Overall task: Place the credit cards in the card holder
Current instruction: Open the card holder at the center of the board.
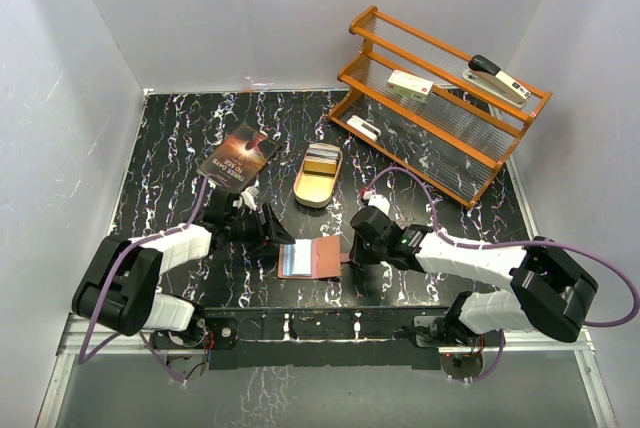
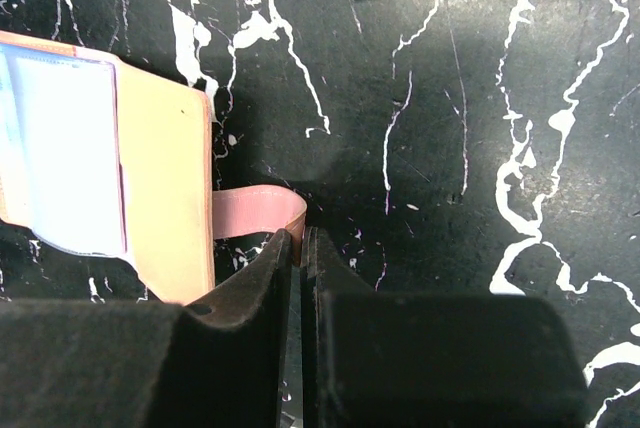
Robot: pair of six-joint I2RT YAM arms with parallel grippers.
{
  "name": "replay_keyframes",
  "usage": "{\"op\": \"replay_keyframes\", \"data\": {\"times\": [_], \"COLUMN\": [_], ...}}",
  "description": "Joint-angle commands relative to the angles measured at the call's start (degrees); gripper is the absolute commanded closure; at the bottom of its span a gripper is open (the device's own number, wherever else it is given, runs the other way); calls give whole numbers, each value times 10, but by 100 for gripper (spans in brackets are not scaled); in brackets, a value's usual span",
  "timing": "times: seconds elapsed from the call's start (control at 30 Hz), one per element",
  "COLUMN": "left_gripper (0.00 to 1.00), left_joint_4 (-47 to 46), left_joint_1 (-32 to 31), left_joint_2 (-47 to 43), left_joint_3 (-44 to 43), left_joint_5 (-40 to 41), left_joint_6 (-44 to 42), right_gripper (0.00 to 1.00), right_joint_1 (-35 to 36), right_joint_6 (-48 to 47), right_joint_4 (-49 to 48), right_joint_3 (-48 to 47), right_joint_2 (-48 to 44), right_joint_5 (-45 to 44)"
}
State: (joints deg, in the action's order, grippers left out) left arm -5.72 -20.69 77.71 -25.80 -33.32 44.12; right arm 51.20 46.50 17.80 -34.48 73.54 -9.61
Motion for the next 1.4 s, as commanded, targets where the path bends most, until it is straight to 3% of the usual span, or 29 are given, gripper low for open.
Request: {"op": "replay_keyframes", "data": {"times": [0.0, 0.43, 0.73, 1.1, 1.23, 1.37], "left_gripper": [37, 46, 47, 50, 59, 78], "left_joint_4": [-33, -134, -216, -188, -173, -133], "left_joint_1": [-2, -8, -23, -53, -57, -58], "left_joint_2": [18, -50, -39, -10, -13, -33], "left_joint_3": [27, 39, 49, 43, 39, 30], "left_joint_5": [-14, -60, -84, -48, -35, -14], "left_joint_6": [22, 99, 126, 74, 69, 50], "right_gripper": [98, 98, 98, 97, 97, 85], "right_joint_1": [-3, -3, -3, -3, -4, -3], "right_joint_6": [8, 13, 16, 19, 19, 11], "right_joint_4": [-29, -44, -52, -58, -55, -12], "right_joint_3": [5, 17, 19, 28, 26, -9], "right_joint_2": [-2, -9, -12, -22, -26, -33], "right_joint_5": [1, 3, 7, 12, 10, 9]}}
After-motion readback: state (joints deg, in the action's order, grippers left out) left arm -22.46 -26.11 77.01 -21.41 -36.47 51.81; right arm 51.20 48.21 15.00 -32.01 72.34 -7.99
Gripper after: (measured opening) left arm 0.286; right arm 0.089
